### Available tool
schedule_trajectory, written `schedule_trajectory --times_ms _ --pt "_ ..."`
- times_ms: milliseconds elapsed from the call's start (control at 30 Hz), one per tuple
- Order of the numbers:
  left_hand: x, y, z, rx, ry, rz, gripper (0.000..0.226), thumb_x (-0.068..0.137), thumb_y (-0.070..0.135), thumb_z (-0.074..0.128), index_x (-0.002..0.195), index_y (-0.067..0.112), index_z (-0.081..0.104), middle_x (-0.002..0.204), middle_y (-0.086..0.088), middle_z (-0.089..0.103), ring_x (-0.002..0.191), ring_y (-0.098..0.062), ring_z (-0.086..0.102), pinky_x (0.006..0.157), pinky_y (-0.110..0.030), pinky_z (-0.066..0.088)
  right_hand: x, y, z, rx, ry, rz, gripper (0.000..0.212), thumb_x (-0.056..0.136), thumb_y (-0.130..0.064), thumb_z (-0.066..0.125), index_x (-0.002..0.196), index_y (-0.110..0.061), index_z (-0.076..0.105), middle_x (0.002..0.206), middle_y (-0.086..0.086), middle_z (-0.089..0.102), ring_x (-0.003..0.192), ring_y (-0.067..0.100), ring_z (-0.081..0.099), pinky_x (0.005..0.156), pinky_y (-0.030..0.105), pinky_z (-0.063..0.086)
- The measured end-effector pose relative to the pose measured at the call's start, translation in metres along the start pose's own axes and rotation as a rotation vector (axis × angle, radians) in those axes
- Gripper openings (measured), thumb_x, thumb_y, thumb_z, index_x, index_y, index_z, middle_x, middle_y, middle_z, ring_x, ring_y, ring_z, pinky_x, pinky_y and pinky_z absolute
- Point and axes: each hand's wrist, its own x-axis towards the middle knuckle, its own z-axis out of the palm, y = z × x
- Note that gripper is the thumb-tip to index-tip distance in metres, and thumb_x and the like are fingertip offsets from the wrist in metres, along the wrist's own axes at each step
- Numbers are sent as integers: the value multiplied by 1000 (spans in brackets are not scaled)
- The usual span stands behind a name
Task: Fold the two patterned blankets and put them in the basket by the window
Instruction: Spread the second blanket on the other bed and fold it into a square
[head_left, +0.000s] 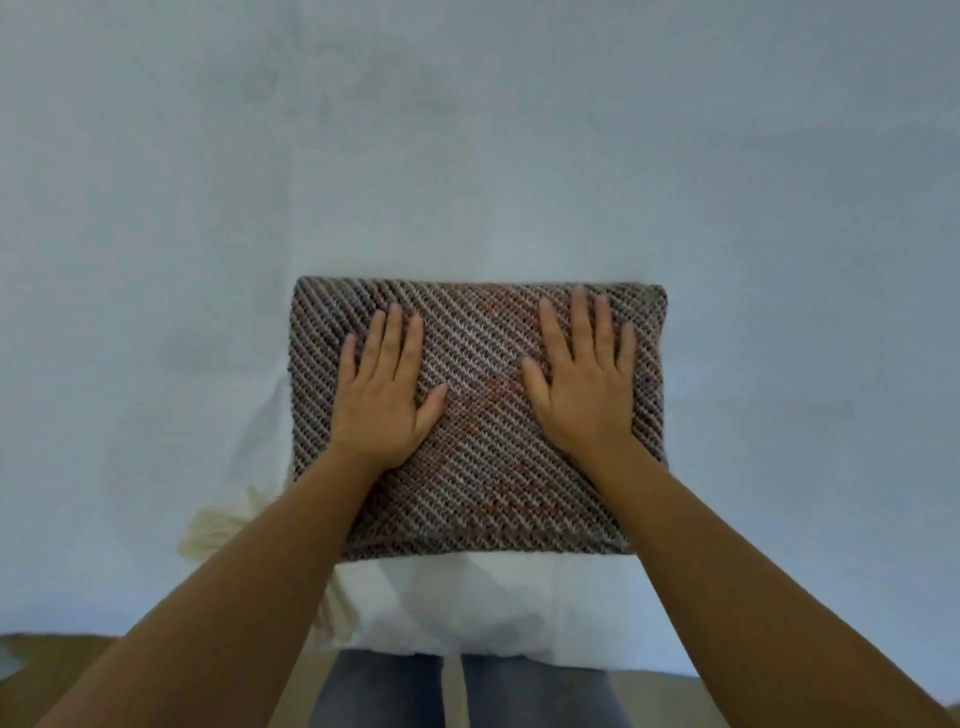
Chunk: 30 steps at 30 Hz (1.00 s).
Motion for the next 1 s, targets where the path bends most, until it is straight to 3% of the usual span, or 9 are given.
schedule_trajectory --times_ms 100,233,400,500,600,700,833,1000 --pt "7 -10 10 -39 -1 -1 77 85 56 23 143 12 -1 153 -13 4 140 -21 1 112 -33 -10 4 9 11 -19 58 100 63 90 -50 33 145 -20 28 152 16 27 141 32 20 110 56 4" --pt "15 -18 21 -102 24 18 81 84 54 26 145 5 6 154 -15 13 139 -18 5 112 -31 -6 8 14 26 1 100 96 63 88 -46 34 142 -14 34 149 18 32 139 34 25 110 58 11" --pt "15 -12 5 -121 13 7 80 84 54 20 147 8 4 157 -10 2 141 -13 -6 113 -33 -8 10 7 17 7 104 111 63 88 -42 32 144 -13 30 151 17 27 141 33 21 112 55 6" --pt "-5 5 -15 -181 103 11 66 90 42 25 147 9 16 155 -9 16 140 -12 2 112 -35 -6 -4 -16 3 45 171 152 62 90 -36 34 146 -11 25 153 17 23 143 31 17 113 49 -1" --pt "-43 34 -9 -193 187 10 56 93 31 29 143 6 29 149 -10 31 138 -18 12 111 -47 5 -38 -57 6 113 144 53 59 92 -32 33 144 -8 26 152 17 25 142 30 17 114 45 4" --pt "-69 43 15 -160 48 -17 53 95 30 29 143 8 26 151 -9 25 141 -28 13 109 -49 3 -67 -76 20 54 5 -82 54 93 -28 32 142 -8 32 150 14 31 140 31 26 111 46 10" --pt "-72 27 37 -104 59 4 58 90 36 31 141 7 33 148 -12 35 137 -26 16 112 -48 9 -75 -47 31 -36 -6 -123 54 92 -33 32 140 -9 37 147 13 39 136 31 34 113 45 14" --pt "-77 -7 48 -67 84 -16 69 88 46 30 144 5 25 150 -15 29 139 -27 19 112 -40 2 -87 7 32 -76 23 -99 55 93 -34 31 141 -6 35 146 16 38 136 31 28 111 40 12"
